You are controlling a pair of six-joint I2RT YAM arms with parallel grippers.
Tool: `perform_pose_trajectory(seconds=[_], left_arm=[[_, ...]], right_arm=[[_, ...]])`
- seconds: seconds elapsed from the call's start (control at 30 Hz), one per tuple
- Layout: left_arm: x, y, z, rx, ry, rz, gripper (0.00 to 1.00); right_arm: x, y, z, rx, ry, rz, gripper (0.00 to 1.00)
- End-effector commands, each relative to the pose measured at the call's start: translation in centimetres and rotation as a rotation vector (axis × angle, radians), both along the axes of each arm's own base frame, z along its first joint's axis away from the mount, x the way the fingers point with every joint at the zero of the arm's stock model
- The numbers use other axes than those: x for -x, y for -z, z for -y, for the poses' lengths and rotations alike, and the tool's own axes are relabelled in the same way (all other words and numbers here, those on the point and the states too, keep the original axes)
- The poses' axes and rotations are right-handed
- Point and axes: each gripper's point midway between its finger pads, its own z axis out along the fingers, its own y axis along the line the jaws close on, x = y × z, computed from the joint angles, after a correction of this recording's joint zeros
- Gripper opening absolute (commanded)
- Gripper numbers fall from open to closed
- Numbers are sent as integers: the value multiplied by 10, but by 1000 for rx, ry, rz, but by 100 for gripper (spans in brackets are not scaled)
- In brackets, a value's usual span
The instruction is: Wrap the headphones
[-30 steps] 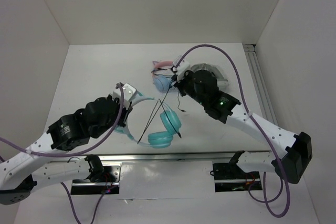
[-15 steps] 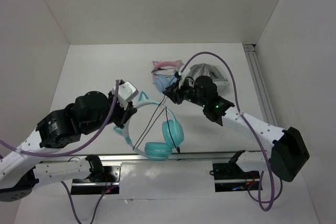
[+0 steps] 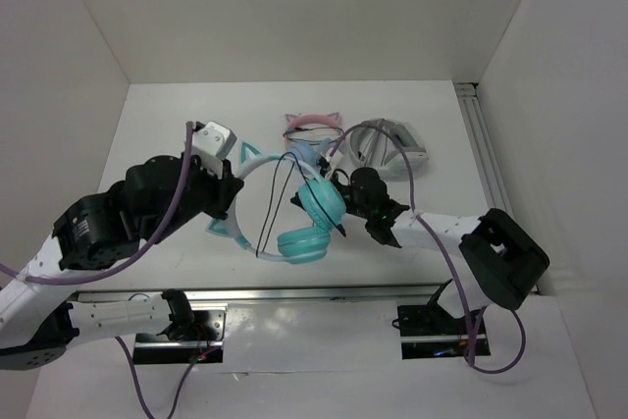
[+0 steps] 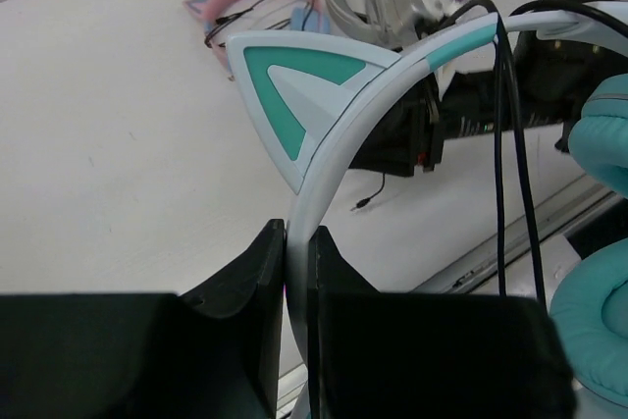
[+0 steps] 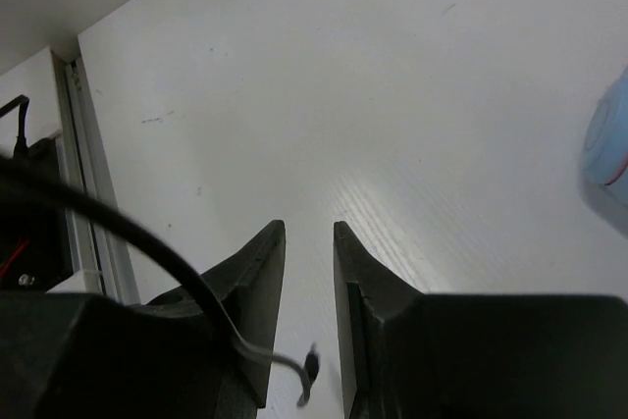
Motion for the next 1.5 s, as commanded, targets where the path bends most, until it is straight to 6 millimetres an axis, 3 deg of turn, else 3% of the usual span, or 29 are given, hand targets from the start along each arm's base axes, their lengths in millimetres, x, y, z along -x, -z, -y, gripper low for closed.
perform_pose_trajectory(seconds=[0.0,0.17,0.3,0.4,0.5,0.7,0.87,0.93,1.0,1.1,1.13,1.33,1.43,1.47], left_arm=[[-8,-46,-13,204,-139,63,0],[-8,-52,-21,235,-177,74,0],[-8,-52,-21,235,-177,74,0],[-6,-55,-24,252,-179,75,0],[-5,-57,-27,262,-179,80,0],[-3,-57,-30,262,-179,80,0],[0,-60,-27,282,-165,73,0],[1,-60,-26,284,-153,69,0],[4,-65,-28,310,-146,70,0],[5,-69,-29,320,-146,75,0],[5,-69,-29,320,-146,75,0],[0,-70,-44,317,-224,98,0],[-10,-56,-60,287,-355,101,0],[-14,-49,-62,281,-398,97,0]], right_arm=[[10,-4,-13,-90,-45,16,34],[22,15,-22,-103,-86,-20,34],[28,14,-34,-107,-100,-14,33],[21,16,-36,-105,-57,-10,33],[11,17,-35,-97,29,7,40],[26,25,-46,-95,-55,-28,43],[23,24,-53,-100,-35,-20,44],[14,41,-49,-61,17,-30,44],[8,45,-47,-55,51,-30,41],[1,48,-51,-60,69,-23,10],[1,48,-51,-60,69,-23,5],[12,52,-55,-86,35,-36,4],[29,47,-54,-82,42,-33,4],[39,32,-58,-94,60,-8,4]])
